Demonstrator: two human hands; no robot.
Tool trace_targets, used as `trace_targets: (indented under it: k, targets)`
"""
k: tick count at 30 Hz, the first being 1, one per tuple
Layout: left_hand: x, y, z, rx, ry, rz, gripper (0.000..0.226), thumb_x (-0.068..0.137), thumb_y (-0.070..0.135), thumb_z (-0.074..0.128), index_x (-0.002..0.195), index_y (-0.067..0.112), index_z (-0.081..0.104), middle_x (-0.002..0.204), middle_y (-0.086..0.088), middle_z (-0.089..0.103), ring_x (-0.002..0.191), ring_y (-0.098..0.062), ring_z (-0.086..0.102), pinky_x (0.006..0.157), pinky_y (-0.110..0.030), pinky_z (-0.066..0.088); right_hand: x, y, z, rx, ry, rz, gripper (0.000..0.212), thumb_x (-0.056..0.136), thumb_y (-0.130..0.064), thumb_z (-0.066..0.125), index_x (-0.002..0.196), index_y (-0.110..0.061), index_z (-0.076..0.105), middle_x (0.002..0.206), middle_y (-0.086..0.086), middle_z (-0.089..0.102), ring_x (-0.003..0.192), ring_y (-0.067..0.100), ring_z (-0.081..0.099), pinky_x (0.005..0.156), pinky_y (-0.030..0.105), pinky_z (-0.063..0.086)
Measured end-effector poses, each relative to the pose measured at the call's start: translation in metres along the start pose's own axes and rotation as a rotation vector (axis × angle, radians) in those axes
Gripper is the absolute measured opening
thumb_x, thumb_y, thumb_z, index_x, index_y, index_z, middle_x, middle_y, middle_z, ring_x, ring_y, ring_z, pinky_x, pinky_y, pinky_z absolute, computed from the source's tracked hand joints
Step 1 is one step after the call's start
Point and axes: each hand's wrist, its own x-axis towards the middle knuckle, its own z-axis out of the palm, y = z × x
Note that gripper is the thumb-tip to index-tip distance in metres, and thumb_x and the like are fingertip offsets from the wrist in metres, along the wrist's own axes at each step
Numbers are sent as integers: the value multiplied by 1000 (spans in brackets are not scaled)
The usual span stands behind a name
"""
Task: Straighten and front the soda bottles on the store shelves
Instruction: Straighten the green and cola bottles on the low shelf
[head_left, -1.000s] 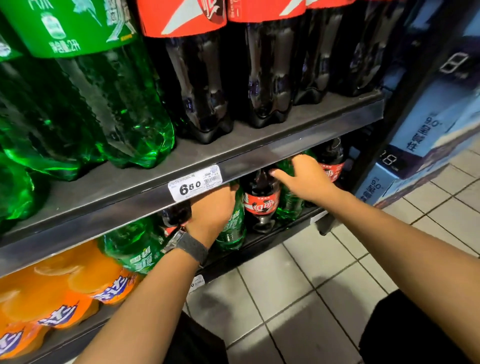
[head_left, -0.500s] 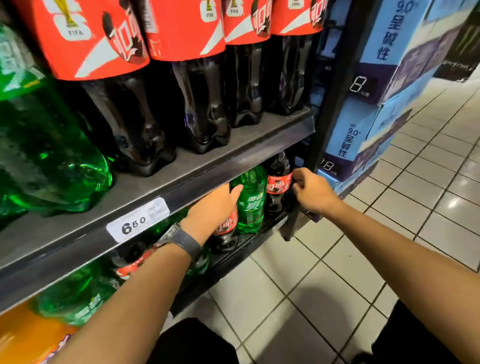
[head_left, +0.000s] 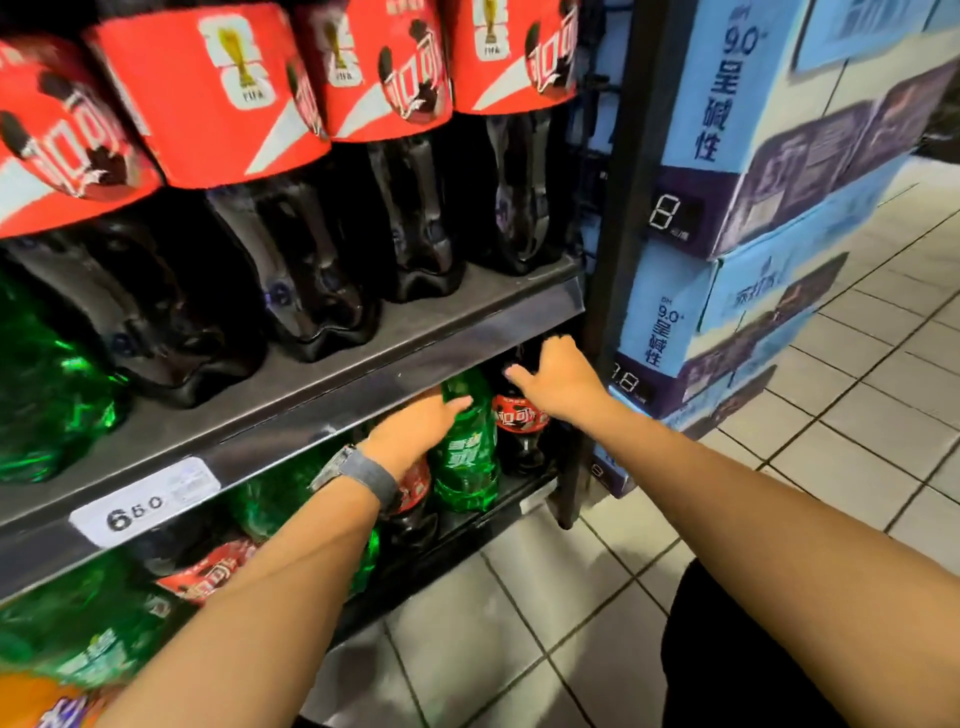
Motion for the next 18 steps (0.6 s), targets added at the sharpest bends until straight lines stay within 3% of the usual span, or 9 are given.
trace_targets:
  k: [1,3,5,8,10,11,15,18]
  targets:
    - [1,-1,3,35,46,-10,52,99,47,39,139,14,47,143,-12,47,131,-27,43,110,-36,30,4,1,3,-39,24,-13,56,86,-50,59,109,2,55,121,23,50,116,36,47,87,37,46]
    - [2,0,6,181,131,-35,53,97,53,41,135,18,52,139,-12,50,130,-28,44,107,-37,29,8,1,10,-112,110,-44,51,84,-53,59,90,-2,61,109,22,56,112,35,47,78,35,45]
    - [3,3,8,211,170,-91,58,93,59,42,130,16,55,136,-12,53,126,-29,47,101,-37,33,11,0,15,-211,159,-91,51,85,-51,57,90,-1,65,101,19,59,105,35,49,71,33,44]
    - [4,6,13,234,244,-143,58,89,66,42,97,12,62,118,-10,63,107,-29,58,81,-34,36,15,0,22,-437,126,-177,54,90,-48,47,101,2,67,107,22,62,103,37,51,90,40,41]
    - [3,8,16,266,296,-168,56,88,69,40,73,17,52,103,-8,67,88,-27,59,73,-32,37,19,1,23,-542,81,-196,59,93,-49,41,106,3,66,111,23,62,108,38,51,102,44,31]
    - [2,8,17,270,311,-180,56,87,70,39,71,17,49,99,-7,67,86,-27,59,72,-32,38,21,1,23,-575,43,-197,59,94,-50,38,107,1,66,112,22,62,111,37,51,107,46,25]
    - [2,10,16,280,318,-200,61,85,71,42,89,12,57,107,-12,65,98,-32,61,80,-38,45,31,-1,16,-592,-84,-189,51,94,-51,38,98,-13,71,106,8,68,116,29,53,115,46,11]
    - [5,12,13,279,289,-229,66,87,67,43,113,8,60,116,-17,63,102,-33,61,85,-39,46,33,-2,9,-560,-78,-210,49,93,-52,45,100,-12,70,110,6,67,115,28,54,112,40,20]
